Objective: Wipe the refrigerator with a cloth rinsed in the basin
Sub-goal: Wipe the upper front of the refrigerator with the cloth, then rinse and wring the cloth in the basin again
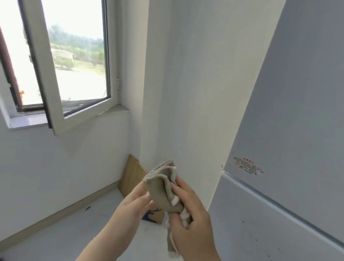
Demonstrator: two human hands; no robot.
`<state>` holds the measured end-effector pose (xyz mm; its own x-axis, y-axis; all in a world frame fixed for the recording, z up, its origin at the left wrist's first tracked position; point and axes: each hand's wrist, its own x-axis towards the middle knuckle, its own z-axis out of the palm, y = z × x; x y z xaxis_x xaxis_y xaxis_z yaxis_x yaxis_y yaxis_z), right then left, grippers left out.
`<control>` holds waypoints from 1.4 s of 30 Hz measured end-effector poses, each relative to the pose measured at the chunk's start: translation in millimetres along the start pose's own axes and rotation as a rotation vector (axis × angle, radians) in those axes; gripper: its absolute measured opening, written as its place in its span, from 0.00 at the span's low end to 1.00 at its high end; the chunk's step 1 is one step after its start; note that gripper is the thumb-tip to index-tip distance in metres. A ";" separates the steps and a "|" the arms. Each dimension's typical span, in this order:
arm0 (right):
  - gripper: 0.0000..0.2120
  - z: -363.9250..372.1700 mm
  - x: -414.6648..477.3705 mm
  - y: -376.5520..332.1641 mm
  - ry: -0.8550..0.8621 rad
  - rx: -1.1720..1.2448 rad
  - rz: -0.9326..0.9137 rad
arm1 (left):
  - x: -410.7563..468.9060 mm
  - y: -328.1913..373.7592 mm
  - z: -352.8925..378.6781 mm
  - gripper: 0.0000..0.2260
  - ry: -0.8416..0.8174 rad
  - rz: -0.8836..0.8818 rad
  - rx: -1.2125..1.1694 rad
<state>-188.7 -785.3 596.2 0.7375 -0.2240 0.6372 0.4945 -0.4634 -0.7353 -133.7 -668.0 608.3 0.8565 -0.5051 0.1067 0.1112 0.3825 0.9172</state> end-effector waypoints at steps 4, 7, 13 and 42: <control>0.25 2.5 -19.1 -17.5 -0.231 0.256 0.261 | -31.9 -9.0 -1.9 0.17 0.035 -0.047 -0.086; 0.22 -4.5 -36.9 -26.6 -0.398 0.461 0.409 | -59.3 -22.7 1.1 0.15 0.154 -0.079 -0.109; 0.09 9.7 -71.1 -37.5 -0.419 0.597 0.684 | -129.7 -37.1 0.4 0.21 0.398 -0.082 -0.083; 0.23 415.7 -187.5 -148.4 -1.183 0.666 1.002 | -394.8 61.5 -344.9 0.10 1.058 -0.117 0.017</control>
<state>-209.2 -318.1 489.8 0.6220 0.6784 -0.3910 -0.4827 -0.0611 -0.8737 -291.2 -178.2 490.2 0.8440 0.3949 -0.3629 0.2212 0.3601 0.9063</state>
